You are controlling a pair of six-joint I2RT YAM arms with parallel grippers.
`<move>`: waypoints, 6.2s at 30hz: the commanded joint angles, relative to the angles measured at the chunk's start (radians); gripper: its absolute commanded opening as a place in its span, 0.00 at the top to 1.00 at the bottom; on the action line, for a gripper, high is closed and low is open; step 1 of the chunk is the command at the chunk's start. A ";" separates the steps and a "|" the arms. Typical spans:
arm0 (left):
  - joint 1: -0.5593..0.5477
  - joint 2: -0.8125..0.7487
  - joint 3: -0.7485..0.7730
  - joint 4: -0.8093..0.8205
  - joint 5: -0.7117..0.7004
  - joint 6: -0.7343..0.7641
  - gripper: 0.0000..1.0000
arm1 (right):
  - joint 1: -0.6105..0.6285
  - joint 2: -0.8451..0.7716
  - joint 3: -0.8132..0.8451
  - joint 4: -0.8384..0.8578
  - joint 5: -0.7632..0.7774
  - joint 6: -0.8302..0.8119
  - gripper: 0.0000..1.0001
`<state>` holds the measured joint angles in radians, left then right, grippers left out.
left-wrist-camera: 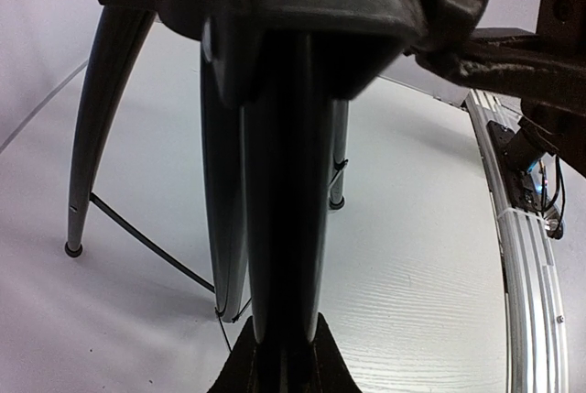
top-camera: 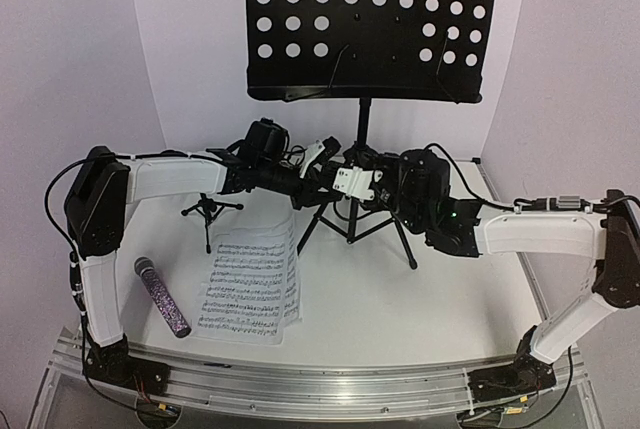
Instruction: Set up the instrument practice props
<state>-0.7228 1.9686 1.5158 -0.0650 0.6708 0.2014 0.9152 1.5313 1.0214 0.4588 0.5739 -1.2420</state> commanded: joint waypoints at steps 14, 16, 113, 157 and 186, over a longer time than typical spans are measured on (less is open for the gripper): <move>-0.003 0.021 -0.046 -0.037 -0.019 -0.026 1.00 | 0.044 0.006 0.021 0.006 0.297 1.281 1.00; -0.003 0.020 -0.047 -0.034 -0.020 -0.029 1.00 | 0.048 0.008 0.033 -0.032 0.317 1.397 1.00; -0.004 0.009 -0.036 -0.012 0.041 -0.013 1.00 | 0.048 0.091 0.150 -0.059 0.216 -0.164 0.85; -0.004 0.011 -0.040 0.015 0.018 -0.025 1.00 | 0.053 0.045 0.111 -0.382 0.361 2.434 1.00; -0.004 0.017 -0.025 0.013 0.020 -0.011 1.00 | -0.015 0.016 0.024 -0.314 0.149 3.213 1.00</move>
<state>-0.7249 1.9686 1.4899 0.0017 0.6652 0.1779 0.9148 1.5168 1.0837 0.2466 0.7227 1.8508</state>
